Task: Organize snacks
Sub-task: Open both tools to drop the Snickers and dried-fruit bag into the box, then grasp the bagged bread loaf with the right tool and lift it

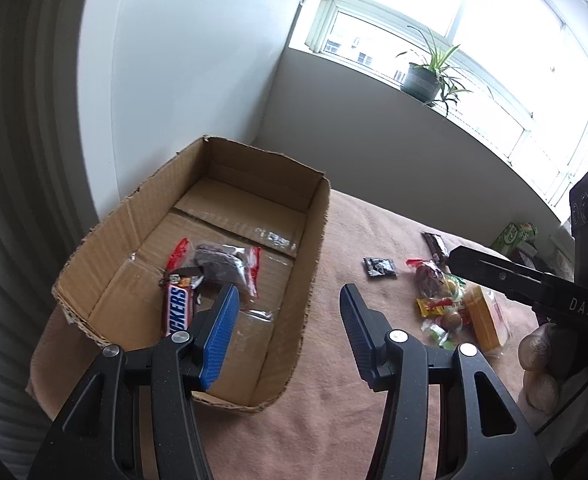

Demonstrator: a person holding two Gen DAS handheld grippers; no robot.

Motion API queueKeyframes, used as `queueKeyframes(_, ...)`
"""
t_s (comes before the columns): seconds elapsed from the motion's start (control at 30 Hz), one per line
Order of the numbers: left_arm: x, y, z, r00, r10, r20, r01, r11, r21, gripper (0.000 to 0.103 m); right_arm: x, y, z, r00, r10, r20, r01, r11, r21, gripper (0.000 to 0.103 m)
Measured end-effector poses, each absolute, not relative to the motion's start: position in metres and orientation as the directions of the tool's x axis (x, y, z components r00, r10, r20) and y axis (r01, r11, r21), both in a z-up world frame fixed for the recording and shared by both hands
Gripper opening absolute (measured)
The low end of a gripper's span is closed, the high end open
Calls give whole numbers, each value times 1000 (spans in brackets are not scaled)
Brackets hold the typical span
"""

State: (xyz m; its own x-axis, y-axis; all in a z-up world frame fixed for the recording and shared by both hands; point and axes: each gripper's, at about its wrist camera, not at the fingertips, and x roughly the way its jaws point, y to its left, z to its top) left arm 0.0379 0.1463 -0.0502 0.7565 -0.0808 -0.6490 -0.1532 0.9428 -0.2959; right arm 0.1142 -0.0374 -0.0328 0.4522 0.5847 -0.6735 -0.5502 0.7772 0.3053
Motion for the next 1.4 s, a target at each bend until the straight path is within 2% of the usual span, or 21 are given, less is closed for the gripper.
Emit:
queueKeyframes(0.4,51,73,-55,722,-232,-652,-3,941,-339,52,112,-167,-33,546,484,-684,-378,871,314,74)
queueKeyframes(0.53,59,48,-61,694,-292,-658,43,929,-368,52,119,-199,-44,556,449,-700,-314,893,323,79)
queueKeyframes(0.7,72,16,-68,663,-351,-661,95,916,-390,52,130,-238,-61,568,408,-715,-225,912,342,79)
queueKeyframes(1.13,101,-65,-85,554,-474,-684,216,876,-431,52,152,-268,-113,477,515,-712,-166,848,503,79)
queueKeyframes(1.4,111,-82,-99,497,-504,-707,232,862,-452,52,159,-260,-122,438,537,-721,-188,839,510,79)
